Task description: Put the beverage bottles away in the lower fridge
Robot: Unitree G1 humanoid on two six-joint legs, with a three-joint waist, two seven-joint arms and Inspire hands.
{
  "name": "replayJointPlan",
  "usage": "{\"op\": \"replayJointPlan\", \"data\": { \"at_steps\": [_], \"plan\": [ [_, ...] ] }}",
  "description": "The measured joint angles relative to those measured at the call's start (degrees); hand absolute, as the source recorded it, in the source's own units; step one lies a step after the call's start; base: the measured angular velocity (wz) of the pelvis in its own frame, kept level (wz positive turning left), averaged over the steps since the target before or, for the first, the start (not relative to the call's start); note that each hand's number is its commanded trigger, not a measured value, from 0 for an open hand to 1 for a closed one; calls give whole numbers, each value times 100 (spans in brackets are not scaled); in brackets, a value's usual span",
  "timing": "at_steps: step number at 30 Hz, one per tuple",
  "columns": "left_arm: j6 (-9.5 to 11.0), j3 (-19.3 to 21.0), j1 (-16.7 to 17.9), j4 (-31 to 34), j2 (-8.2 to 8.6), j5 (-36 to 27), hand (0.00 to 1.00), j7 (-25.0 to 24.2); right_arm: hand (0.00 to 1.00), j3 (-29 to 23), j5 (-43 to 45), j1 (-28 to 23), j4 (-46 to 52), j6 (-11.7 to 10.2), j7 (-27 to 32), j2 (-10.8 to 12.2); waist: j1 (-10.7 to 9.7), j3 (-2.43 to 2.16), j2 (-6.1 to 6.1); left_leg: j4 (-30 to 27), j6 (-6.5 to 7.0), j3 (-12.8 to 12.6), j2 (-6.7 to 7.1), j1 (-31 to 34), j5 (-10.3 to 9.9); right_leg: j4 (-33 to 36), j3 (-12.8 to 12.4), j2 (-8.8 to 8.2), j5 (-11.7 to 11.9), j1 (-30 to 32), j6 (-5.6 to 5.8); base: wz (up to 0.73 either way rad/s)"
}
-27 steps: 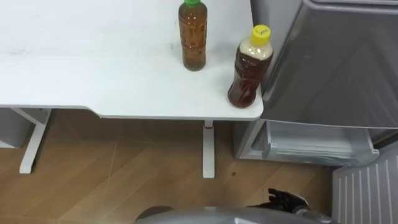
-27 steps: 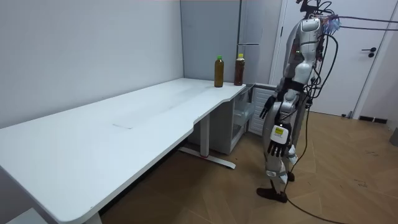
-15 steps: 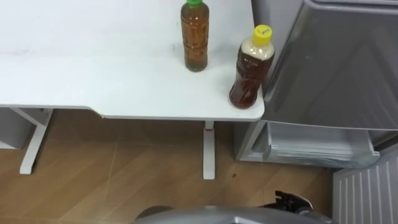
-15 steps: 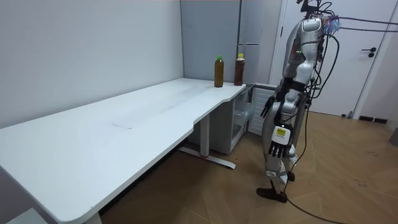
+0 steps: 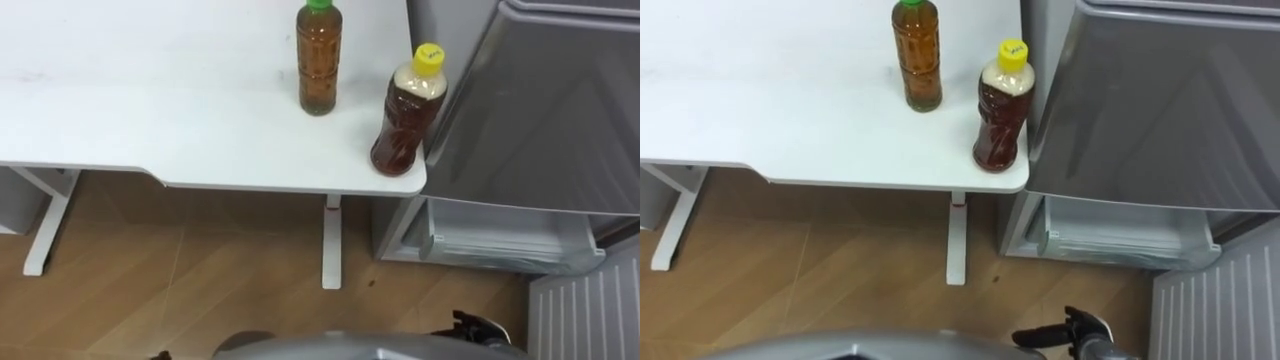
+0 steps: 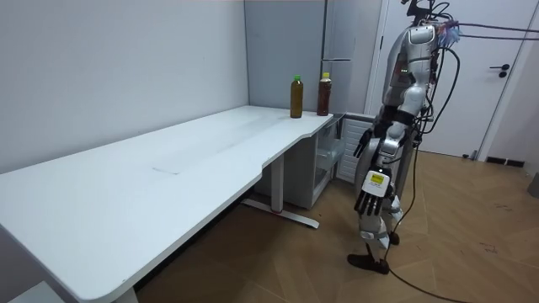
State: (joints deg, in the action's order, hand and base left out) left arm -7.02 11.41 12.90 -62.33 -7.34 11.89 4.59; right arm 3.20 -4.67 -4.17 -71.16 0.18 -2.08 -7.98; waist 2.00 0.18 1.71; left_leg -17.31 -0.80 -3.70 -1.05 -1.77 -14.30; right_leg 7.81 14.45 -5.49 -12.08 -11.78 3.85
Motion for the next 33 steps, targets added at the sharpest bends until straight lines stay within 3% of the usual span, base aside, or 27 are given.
{"op": "replayJointPlan", "data": {
  "at_steps": [3, 7, 10, 17, 25, 28, 33],
  "plan": [
    [116, 143, 9, 48, 10, -773, 0, 420, 0, 2, -26, -17, -16, -8, 5, -1, 1, -24, -27, 55, 0, 30, 6, -20, 0, 13, 22, 0, 2, -19, 0, 4],
    [399, 204, 17, 60, 18, -1691, 0, 992, 0, -2, -35, -24, -46, -7, 22, -7, 2, -11, -49, 66, 8, 147, 61, -90, 4, 19, 156, -35, 3, -148, 2, 15],
    [537, 332, 97, 261, 15, -2029, 0, 1398, 0, -1, -19, -34, -39, -4, 46, -11, 20, 4, -38, 73, 22, 181, 85, -116, 12, 21, 152, -46, 7, -184, 10, 8],
    [956, 449, 87, 635, 21, -2169, 0, 2412, 0, -1, -10, -78, -37, -5, 71, -14, 128, -3, -52, 94, 31, 227, 94, -201, 23, 16, 324, -50, 20, -311, 31, 4],
    [1465, 604, 199, 1767, 21, -2353, 0, 3749, 0, 10, 69, -167, 0, -18, 122, -57, 319, -33, -71, 112, 24, 398, 126, -175, 60, 9, 586, -51, 19, -323, 31, 9],
    [1695, 643, 207, 2096, 24, -2343, 0, 3998, 0, 9, 84, -174, 11, -90, 92, -59, 335, -53, -53, 173, 23, 453, 146, -173, 104, 8, 642, -61, 19, -323, 31, 14],
    [1913, 604, 259, 2833, 19, -2338, 0, 4272, 0, 4, 126, -174, 45, -214, -6, -67, 313, -57, -62, 167, 22, 507, 159, -152, 105, 3, 683, -59, 19, -338, 31, 6]
  ]
}}
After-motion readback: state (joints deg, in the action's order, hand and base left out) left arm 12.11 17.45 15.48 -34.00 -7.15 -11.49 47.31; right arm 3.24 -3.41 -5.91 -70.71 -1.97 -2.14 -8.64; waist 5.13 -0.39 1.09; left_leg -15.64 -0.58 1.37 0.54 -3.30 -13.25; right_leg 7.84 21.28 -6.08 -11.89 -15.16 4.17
